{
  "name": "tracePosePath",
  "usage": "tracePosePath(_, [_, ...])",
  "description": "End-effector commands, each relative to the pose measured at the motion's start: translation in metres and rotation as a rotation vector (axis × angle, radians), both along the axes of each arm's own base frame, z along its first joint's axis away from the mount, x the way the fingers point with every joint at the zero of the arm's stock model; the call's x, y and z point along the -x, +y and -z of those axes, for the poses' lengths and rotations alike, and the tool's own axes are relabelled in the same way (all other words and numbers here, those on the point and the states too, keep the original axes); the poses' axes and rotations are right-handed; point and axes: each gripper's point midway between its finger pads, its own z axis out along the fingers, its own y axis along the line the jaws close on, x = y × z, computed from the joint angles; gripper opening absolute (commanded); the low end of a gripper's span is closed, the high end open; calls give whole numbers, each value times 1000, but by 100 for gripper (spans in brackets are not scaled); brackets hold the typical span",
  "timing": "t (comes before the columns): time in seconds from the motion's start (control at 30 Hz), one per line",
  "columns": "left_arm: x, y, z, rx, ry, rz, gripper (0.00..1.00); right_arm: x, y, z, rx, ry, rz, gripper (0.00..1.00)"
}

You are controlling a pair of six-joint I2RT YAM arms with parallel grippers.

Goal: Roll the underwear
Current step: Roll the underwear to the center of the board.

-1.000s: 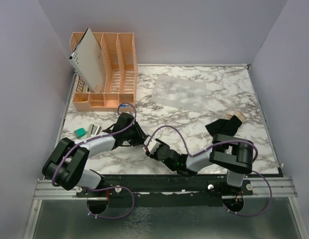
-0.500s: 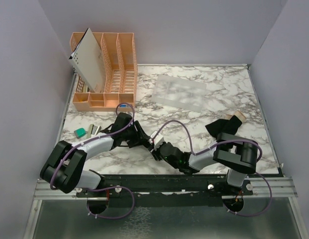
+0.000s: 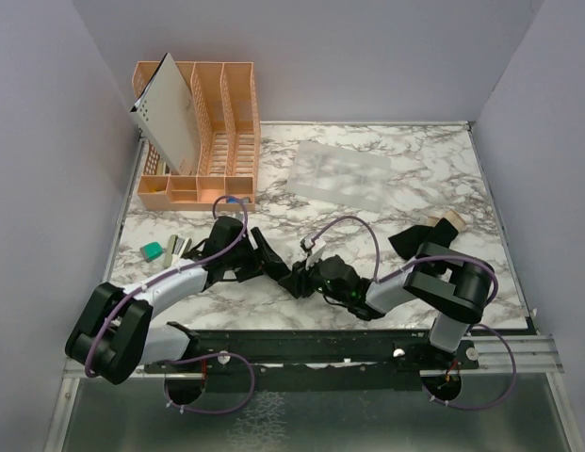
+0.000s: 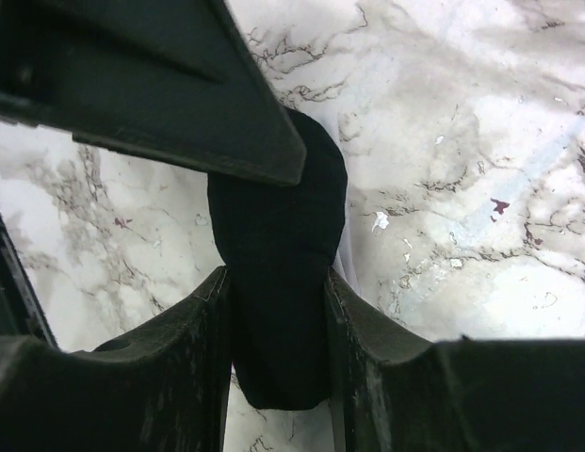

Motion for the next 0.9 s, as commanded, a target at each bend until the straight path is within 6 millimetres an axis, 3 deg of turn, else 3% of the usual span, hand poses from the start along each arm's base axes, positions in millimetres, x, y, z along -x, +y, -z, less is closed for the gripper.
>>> tracePosePath(0.0, [2, 4, 5, -4, -11, -6, 76, 19, -19, 40, 40, 211, -1, 16])
tracePosePath(0.17, [9, 7, 16, -7, 14, -7, 76, 18, -26, 51, 63, 261, 34, 17])
tracePosePath(0.6, [28, 12, 30, -7, 58, -1, 70, 21, -31, 51, -5, 355, 50, 18])
tracePosePath(0.87, [30, 20, 42, -63, 79, -10, 51, 20, -32, 51, -17, 371, 66, 19])
